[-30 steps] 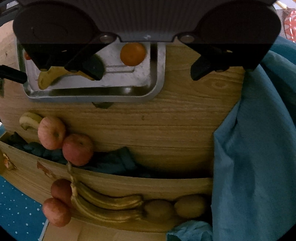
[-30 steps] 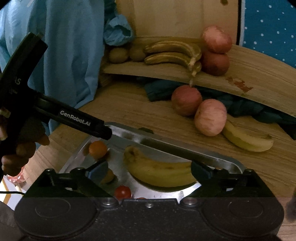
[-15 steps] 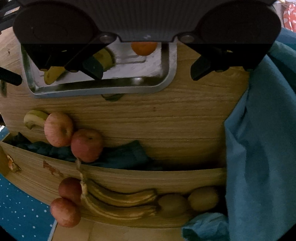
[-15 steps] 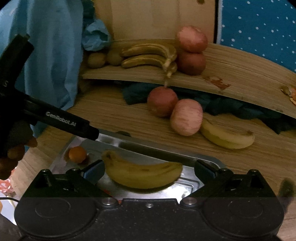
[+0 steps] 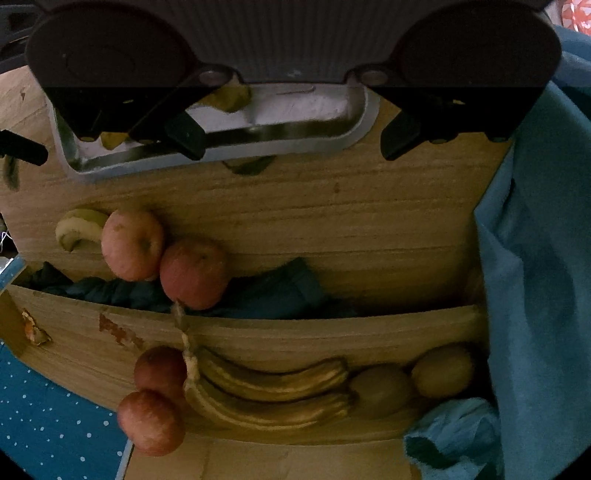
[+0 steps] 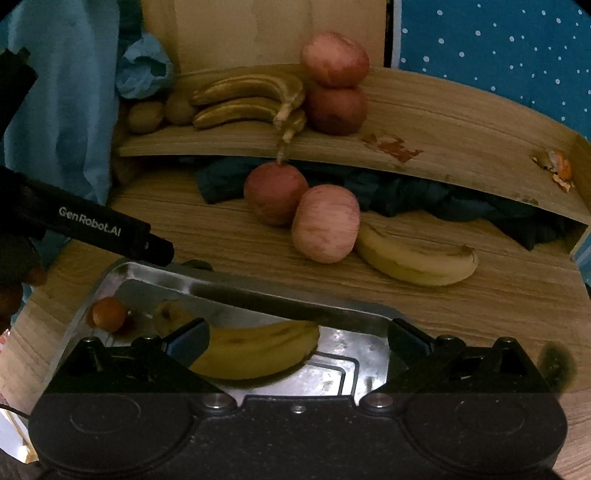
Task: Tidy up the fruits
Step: 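Lift both open tools away from the tray toward the apples, then move the left tool to the red apple while the right tool approaches the pink apple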
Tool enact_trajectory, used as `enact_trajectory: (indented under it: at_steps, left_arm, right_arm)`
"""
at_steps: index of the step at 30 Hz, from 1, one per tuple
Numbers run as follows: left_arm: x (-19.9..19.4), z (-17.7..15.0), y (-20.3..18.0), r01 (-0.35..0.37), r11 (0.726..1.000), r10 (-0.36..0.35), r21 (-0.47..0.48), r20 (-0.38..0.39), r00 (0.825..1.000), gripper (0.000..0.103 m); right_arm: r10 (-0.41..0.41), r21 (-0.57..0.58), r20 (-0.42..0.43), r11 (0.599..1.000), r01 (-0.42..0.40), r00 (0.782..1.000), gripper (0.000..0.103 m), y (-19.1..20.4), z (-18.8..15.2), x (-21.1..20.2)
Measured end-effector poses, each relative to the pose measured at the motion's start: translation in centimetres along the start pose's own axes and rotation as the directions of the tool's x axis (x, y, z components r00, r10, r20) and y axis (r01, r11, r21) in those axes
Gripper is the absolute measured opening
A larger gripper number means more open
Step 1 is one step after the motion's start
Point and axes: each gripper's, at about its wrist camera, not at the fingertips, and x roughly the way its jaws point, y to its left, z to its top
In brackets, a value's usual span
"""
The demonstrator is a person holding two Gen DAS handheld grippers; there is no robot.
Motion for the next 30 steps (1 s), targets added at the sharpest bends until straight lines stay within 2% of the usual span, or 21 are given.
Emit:
enact_trajectory:
  at_steps: [9,22,30]
  left_arm:
    - [1.4,2.5,-1.0,0.032,0.999,-0.032,0.024,0.007,0.999,0.103]
    - [4.5,7.0,-3.4,0.101,0.991,-0.101,0.091,-0.004,0.995,0.103]
    - [5.5,8.7,-3.8,0.162,0.983,-0.161,0.089,-0.013,0.987,0.103]
  right_arm:
    - [0.008,0.045,0.006,0.999,-0.008,1.0,0.102,-1.2,1.2,1.5]
    - [0.028,0.098,-0.032,0.995,-0.025,0.999,0.101,-2.0,2.8,4.5]
    - [0.064,0.114,-0.032,0.992,-0.06,0.997,0.089,-2.1,4.0,5.9]
